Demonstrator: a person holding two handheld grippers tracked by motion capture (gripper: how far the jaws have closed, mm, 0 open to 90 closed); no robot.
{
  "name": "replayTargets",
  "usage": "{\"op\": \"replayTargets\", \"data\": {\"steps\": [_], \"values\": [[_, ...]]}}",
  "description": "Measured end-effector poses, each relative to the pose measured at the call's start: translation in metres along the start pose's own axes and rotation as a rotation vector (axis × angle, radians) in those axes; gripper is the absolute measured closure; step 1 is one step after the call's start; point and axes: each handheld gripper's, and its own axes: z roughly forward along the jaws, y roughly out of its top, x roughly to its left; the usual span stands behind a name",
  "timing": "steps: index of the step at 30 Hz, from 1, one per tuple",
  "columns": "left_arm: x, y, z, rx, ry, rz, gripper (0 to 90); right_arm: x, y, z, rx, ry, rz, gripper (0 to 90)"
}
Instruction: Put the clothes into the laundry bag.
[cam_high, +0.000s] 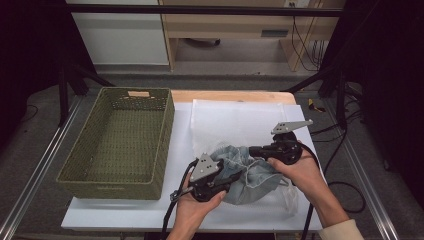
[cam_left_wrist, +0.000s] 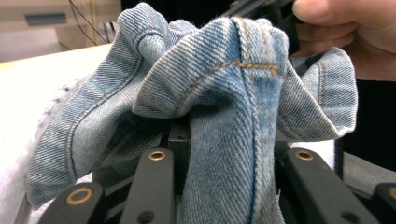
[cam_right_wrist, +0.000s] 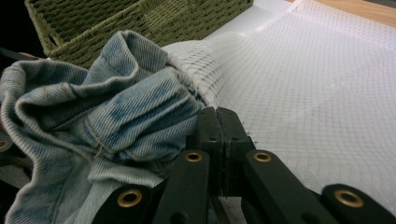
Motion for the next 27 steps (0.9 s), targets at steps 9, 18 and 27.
{"op": "replayTargets", "data": {"steps": [9, 18, 27], "values": [[0.000, -0.010, 0.013, 0.031, -0.007, 0.002, 65.9, -0.005, -0.001, 0.004, 0.009, -0.014, 0.000, 89.9], [-0.002, -0.018, 0.022, 0.072, -0.040, -0.002, 65.8, -0.007, 0.001, 0.005, 0.000, -0.027, 0.008, 89.9], [-0.001, -0.019, 0.027, 0.103, -0.025, -0.004, 65.6, -0.004, 0.004, 0.005, -0.006, -0.012, -0.006, 89.9]]}}
